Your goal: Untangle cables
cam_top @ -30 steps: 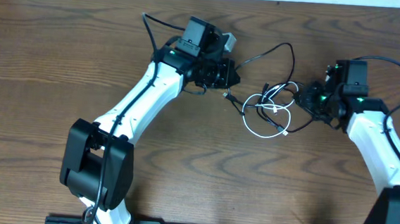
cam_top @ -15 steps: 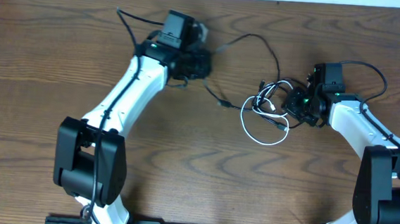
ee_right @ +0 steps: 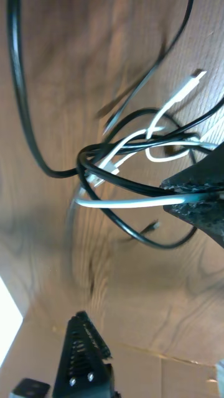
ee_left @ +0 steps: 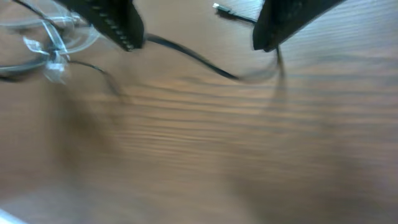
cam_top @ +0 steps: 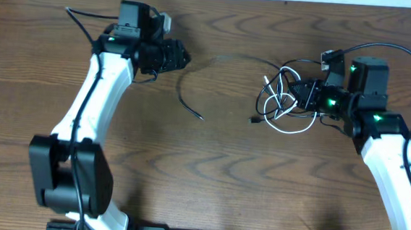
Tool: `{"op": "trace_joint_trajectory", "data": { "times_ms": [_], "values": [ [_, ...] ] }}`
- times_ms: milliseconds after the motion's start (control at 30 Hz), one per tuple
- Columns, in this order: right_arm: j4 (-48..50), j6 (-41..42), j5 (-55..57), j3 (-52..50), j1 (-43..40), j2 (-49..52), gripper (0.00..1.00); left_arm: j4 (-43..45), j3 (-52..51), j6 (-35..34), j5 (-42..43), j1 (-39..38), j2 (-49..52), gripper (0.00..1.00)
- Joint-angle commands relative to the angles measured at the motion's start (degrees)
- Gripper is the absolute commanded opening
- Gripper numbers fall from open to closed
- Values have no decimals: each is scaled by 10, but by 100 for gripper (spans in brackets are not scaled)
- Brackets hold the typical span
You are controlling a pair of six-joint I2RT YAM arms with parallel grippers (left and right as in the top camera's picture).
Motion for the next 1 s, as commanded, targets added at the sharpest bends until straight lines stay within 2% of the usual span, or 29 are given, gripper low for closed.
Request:
{"op": "trace_joint_trajectory", "data": {
  "times_ms": [0,67,167,300,467,633,767,967],
  "values": [
    [-4,-24,-33,10,2,-31,1,3,5,78,185,-5,-44,72],
    [-9,-24,-33,10,2,-31,1,3,5,83,228,-12,-48,81],
    [-20,-24,-33,10,2,-30,1,1,5,83,251,-31,-44,81],
    [-30,-24,-35,10,2,-30,1,9,5,94,245,-70,-26,81],
    [-37,-24,-46,10,2,-30,1,30,5,93,173,-134,8,81],
    [-39,-24,-46,10,2,-30,1,66,5,93,170,-184,35,78],
    [-43,-24,-46,10,2,-30,1,73,5,92,89,-210,51,71],
    [-43,-24,-46,10,2,-30,1,77,5,80,39,-233,82,46]
  ]
}}
